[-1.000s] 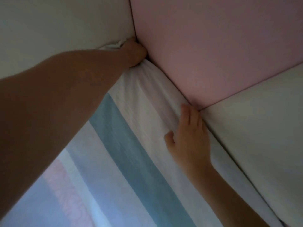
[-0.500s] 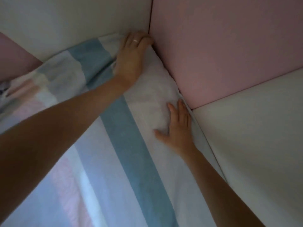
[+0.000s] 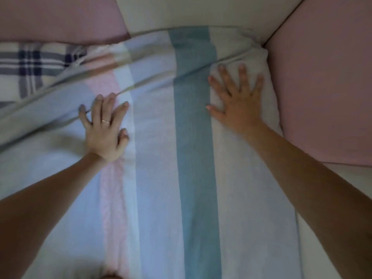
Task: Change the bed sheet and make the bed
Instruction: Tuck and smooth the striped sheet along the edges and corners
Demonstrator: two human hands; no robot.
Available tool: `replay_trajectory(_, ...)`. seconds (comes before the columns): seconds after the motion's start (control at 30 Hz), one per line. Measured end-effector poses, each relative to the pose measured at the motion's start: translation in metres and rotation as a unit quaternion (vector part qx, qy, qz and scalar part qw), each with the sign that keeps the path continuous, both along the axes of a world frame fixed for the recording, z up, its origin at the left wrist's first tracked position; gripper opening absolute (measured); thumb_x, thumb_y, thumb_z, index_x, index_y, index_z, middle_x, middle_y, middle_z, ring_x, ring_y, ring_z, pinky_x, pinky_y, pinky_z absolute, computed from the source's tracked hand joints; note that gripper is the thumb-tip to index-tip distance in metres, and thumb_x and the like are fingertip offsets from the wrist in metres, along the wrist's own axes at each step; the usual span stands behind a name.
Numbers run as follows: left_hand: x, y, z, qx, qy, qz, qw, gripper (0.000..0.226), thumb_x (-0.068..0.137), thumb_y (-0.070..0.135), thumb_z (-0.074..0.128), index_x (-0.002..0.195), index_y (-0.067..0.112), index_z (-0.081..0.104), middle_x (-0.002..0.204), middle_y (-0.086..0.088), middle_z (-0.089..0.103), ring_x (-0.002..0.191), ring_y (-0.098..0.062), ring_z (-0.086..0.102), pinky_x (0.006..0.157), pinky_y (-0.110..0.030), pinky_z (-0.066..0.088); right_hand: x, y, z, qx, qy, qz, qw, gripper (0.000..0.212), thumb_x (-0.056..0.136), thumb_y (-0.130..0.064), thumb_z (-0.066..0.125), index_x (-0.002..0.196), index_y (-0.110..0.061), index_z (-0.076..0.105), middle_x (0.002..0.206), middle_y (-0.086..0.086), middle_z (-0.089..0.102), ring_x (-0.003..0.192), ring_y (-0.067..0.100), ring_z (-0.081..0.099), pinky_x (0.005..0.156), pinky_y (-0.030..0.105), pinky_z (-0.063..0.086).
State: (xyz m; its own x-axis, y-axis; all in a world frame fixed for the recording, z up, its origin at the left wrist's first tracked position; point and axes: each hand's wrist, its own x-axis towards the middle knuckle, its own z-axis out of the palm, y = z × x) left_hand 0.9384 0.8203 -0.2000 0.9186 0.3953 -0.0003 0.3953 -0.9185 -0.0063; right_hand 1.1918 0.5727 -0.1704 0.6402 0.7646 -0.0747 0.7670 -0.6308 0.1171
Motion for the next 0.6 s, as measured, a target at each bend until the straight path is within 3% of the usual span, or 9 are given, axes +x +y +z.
replay_trajectory(0.07,-0.002,-0.002,-0.005,0.0,-0.006,-0.013,1.0,0.069,0.074,0.034,0.039,0.141,0.018,0.037,0.153,-0.015,0.026,0.14,-0.038,0.022,0.109,-0.064,0.007,0.014,0.041,0.01,0.042,0.038,-0.187,0.981,0.076,0.088,-0.067,0.029,0.153,-0.034,0.007,0.161,0.0,0.001,0.146,0.039,0.002,0.107,0.065,-0.011)
replay_trajectory(0.13,-0.003,0.002,-0.006,0.004,-0.014,-0.021,1.0,0.071,0.071,0.034,0.041,0.141,0.018,0.038,0.153,-0.015,0.028,0.141,-0.037,0.023,0.11,-0.064,0.009,0.002,0.083,0.018,0.111,0.034,-0.231,0.966,0.077,0.089,-0.06,0.028,0.153,-0.018,0.016,0.159,0.013,0.011,0.145,0.039,0.009,0.113,0.063,-0.004)
replay_trajectory(0.17,-0.002,0.008,-0.005,0.003,-0.02,-0.021,1.0,0.071,0.071,0.034,0.041,0.14,0.018,0.039,0.153,-0.015,0.029,0.141,-0.037,0.024,0.111,-0.063,0.01,-0.011,0.105,0.019,0.156,0.007,-0.12,0.98,0.073,0.09,-0.054,0.033,0.151,-0.013,0.023,0.156,0.016,0.021,0.144,0.037,0.018,0.114,0.059,0.001)
replay_trajectory(0.2,-0.001,0.009,-0.006,0.001,-0.022,-0.025,0.999,0.071,0.071,0.034,0.042,0.14,0.017,0.04,0.152,-0.015,0.03,0.141,-0.036,0.025,0.111,-0.063,0.011,-0.028,0.119,0.019,0.17,-0.007,0.075,0.983,0.066,0.091,-0.046,0.038,0.148,-0.014,0.026,0.154,0.015,0.03,0.142,0.034,0.025,0.114,0.055,0.005)
replay_trajectory(0.23,-0.002,0.012,-0.006,0.0,-0.023,-0.029,0.999,0.071,0.07,0.035,0.042,0.139,0.016,0.04,0.152,-0.014,0.031,0.141,-0.035,0.026,0.111,-0.063,0.012,-0.043,0.131,0.013,0.133,-0.026,0.288,0.948,0.061,0.092,-0.038,0.041,0.148,-0.018,0.027,0.153,0.01,0.033,0.141,0.031,0.029,0.115,0.052,0.008)
replay_trajectory(0.27,0.0,0.009,-0.006,-0.001,-0.021,-0.036,0.999,0.072,0.07,0.035,0.042,0.139,0.016,0.039,0.152,-0.014,0.031,0.141,-0.034,0.027,0.111,-0.063,0.012,-0.044,0.135,0.009,0.07,-0.029,0.429,0.9,0.058,0.094,-0.033,0.04,0.149,-0.023,0.027,0.153,0.006,0.033,0.142,0.028,0.03,0.116,0.049,0.012)
replay_trajectory(0.3,-0.001,0.011,-0.006,-0.003,-0.021,-0.037,0.999,0.072,0.07,0.035,0.042,0.139,0.015,0.039,0.153,-0.013,0.03,0.141,-0.032,0.026,0.111,-0.064,0.012,-0.035,0.148,0.007,0.02,-0.031,0.491,0.87,0.055,0.096,-0.032,0.039,0.149,-0.026,0.028,0.154,0.002,0.032,0.142,0.025,0.03,0.116,0.046,0.015)
replay_trajectory(0.47,-0.005,0.014,-0.007,-0.041,-0.044,-0.04,0.997,0.069,0.069,0.033,0.043,0.135,0.016,0.04,0.152,-0.012,0.031,0.141,-0.028,0.029,0.109,-0.064,0.017,0.02,0.18,0.005,-0.015,-0.011,0.293,0.956,0.051,0.099,-0.031,0.028,0.148,-0.021,0.032,0.152,0.0,0.036,0.133,0.023,0.044,0.111,0.032,0.017)
replay_trajectory(0.6,-0.009,0.018,-0.003,-0.075,-0.013,-0.046,0.996,0.072,0.069,0.039,0.043,0.138,0.018,0.037,0.153,-0.011,0.029,0.143,-0.027,0.025,0.111,-0.062,0.015,-0.033,0.199,0.004,-0.037,-0.012,0.156,0.987,0.053,0.092,-0.019,0.042,0.144,-0.008,0.04,0.145,0.01,0.046,0.125,0.031,0.051,0.106,0.045,0.035)
